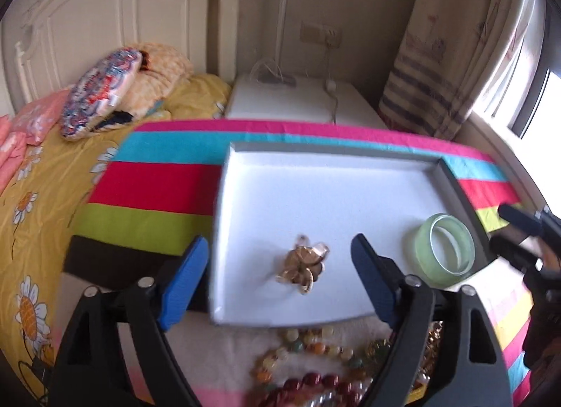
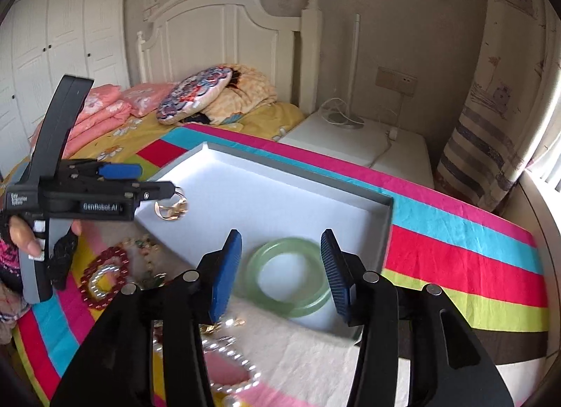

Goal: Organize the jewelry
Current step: 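Lower the gold ring into the grey tray with the left gripper while the right gripper releases the bangle there, then grasp the dark red bead bracelet with the left gripper while the right gripper grasps the multicolour bead bracelet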

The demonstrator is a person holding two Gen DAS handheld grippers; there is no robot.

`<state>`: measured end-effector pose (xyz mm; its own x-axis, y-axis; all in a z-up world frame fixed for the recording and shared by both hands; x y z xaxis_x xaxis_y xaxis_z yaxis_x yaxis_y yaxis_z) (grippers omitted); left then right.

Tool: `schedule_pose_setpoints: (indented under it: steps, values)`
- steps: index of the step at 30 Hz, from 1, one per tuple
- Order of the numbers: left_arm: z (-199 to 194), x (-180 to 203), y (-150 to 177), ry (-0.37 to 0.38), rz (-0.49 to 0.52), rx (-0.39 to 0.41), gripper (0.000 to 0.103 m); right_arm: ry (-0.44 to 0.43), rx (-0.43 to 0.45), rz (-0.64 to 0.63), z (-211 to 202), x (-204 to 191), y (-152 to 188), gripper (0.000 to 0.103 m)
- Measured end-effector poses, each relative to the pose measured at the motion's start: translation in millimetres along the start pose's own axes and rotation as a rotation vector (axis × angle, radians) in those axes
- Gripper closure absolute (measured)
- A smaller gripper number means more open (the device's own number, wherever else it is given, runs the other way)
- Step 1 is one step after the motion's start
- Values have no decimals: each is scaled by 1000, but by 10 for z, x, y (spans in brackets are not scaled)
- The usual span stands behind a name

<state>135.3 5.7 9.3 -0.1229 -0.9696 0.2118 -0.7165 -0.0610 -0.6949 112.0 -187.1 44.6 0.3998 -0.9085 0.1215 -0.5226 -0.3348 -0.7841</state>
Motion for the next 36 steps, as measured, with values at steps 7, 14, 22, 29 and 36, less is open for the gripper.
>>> schedule_pose_setpoints:
  steps: [7, 14, 22, 29, 36]
  values:
    - [-566, -324, 365, -54, -117, 54, 9, -109, -21, -116, -117, -622, 164, 68]
    - [-716, -478, 819, -69, -153, 0, 10, -158, -85, -155, 6, -1105, 244, 76]
    - [-595, -198, 1138, 15, -70, -75, 33, -188, -202, -97, 304, -1257, 287, 76]
    - [-483, -111, 1088, 81, -47, -80, 60, -173, -230, -134, 416, -1351, 301, 76]
    - [-575, 61, 1108, 93, 23, -22, 91, -159, -239, -180, 478, -1421, 296, 76]
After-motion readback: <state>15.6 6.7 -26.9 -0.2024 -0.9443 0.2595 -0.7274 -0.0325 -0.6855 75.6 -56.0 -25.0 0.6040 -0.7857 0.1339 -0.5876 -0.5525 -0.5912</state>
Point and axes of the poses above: each gripper's, at about its wrist camera, not at the fingertips, and z roughly the way its jaws point, x to its right, y to its underside, the point moved 6 cm from there along z, roughly the way its jaws point, and after that the axes turned 8 degrees about y, right-handed, at the moved point
